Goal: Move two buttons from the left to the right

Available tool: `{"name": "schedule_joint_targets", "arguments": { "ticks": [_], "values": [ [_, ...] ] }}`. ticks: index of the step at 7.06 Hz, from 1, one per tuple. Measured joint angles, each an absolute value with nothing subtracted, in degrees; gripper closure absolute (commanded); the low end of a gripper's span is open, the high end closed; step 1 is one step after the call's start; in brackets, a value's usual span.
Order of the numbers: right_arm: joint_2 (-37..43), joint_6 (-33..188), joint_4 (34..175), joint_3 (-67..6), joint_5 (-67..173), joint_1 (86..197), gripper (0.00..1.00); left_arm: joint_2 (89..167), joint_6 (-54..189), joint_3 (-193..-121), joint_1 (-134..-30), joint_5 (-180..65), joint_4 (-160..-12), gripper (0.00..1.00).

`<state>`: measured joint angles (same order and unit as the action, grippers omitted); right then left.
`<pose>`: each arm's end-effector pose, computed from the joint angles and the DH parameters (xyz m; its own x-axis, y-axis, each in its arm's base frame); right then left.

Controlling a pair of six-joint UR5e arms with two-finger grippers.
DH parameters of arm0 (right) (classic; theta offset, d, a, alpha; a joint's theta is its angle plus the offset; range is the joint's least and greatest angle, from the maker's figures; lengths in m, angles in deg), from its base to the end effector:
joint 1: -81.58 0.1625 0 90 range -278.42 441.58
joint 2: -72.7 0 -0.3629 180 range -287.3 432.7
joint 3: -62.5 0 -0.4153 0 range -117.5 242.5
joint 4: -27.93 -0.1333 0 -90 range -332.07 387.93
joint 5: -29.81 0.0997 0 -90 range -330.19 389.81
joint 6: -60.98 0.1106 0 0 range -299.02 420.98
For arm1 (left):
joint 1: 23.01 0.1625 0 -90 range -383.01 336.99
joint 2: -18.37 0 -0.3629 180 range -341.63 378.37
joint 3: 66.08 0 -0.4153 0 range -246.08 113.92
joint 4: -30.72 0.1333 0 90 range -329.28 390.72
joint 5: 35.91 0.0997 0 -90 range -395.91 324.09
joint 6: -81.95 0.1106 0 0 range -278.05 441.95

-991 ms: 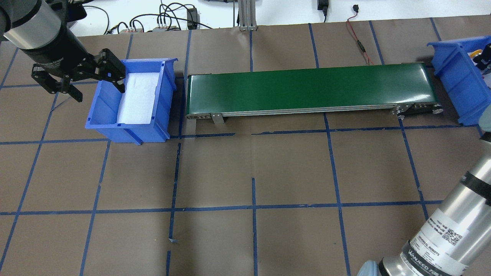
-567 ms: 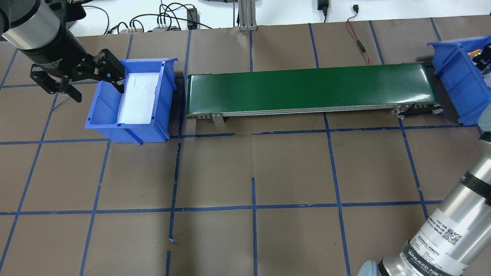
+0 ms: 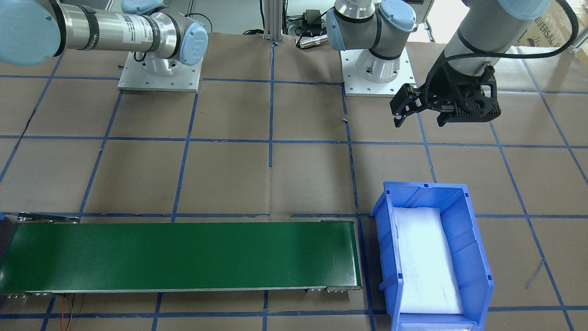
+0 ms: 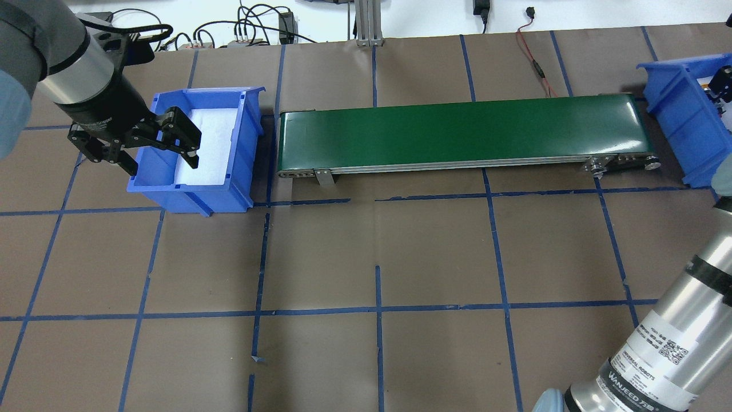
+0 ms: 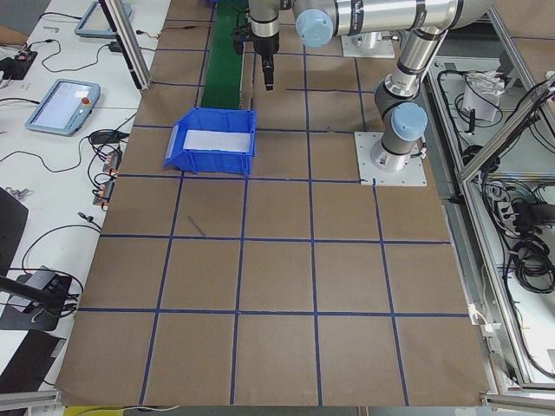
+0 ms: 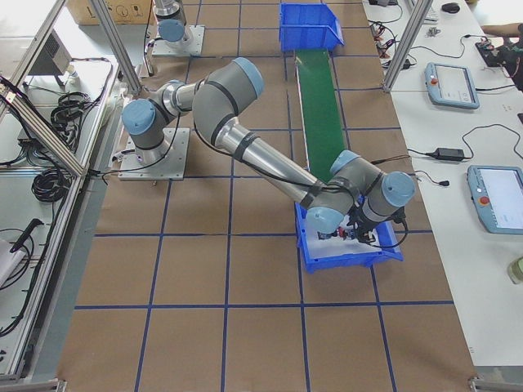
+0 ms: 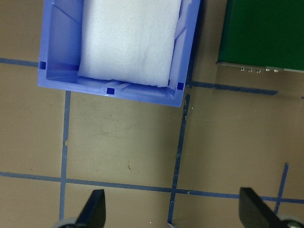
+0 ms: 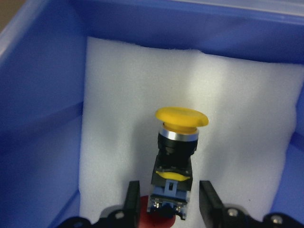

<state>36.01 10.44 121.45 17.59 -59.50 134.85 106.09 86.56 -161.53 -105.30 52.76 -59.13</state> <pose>-0.3660 -0.7155 0.2016 -0.9691 -0.2361 -0.0709 -0.2395 0.9700 0.0428 -0.0684 -0.5077 0.3865 -0.9981 -0.0554 0.0273 -0.0539 0.9973 0.0507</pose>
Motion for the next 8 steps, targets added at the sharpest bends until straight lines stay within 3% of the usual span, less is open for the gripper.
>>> {"name": "schedule_joint_targets", "arguments": {
  "ticks": [1, 3, 8],
  "values": [
    [35.5, 10.4, 120.9, 17.6, -59.2, 134.9, 0.12, 105.8, 87.0, -161.0, -105.3, 52.4, -58.9, 0.00],
    [32.6, 10.0, 118.4, 17.6, -58.0, 135.5, 0.07, 104.0, 87.2, -159.3, -105.3, 52.0, -58.8, 0.00],
    [22.9, 17.4, 111.8, 15.4, -57.2, 147.0, 0.07, 102.0, 87.3, -160.0, -105.7, 52.5, -60.7, 0.00]
  ]
}}
